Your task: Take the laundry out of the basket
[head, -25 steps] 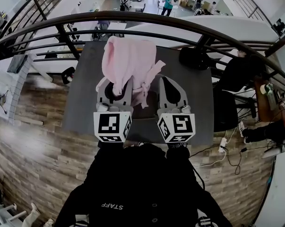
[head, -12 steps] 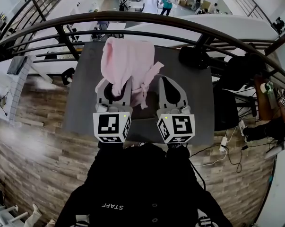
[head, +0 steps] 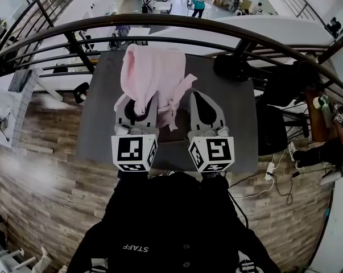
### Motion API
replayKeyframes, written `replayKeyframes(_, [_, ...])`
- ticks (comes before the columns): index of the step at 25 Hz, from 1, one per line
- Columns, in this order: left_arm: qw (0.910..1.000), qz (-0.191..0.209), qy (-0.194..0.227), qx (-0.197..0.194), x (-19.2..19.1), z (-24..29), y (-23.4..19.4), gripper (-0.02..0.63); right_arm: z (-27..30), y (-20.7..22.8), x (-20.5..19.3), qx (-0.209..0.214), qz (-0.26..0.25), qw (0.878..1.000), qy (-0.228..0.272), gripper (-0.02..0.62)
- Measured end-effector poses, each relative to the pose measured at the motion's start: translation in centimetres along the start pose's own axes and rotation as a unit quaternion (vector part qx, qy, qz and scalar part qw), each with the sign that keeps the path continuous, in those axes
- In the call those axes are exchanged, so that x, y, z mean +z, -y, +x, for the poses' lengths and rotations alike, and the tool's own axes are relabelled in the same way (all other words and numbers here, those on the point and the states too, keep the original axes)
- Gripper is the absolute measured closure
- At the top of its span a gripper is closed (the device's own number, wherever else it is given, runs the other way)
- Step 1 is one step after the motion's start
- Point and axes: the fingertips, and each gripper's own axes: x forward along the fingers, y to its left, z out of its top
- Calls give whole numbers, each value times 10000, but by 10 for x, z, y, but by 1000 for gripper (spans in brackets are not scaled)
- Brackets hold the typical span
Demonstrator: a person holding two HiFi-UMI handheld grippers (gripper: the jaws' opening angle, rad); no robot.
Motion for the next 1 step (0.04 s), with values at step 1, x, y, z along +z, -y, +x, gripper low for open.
replayKeyframes(1, [10000,2,1,-1,1,0,1,482,-1,0,1,4,-1,10000,3,581])
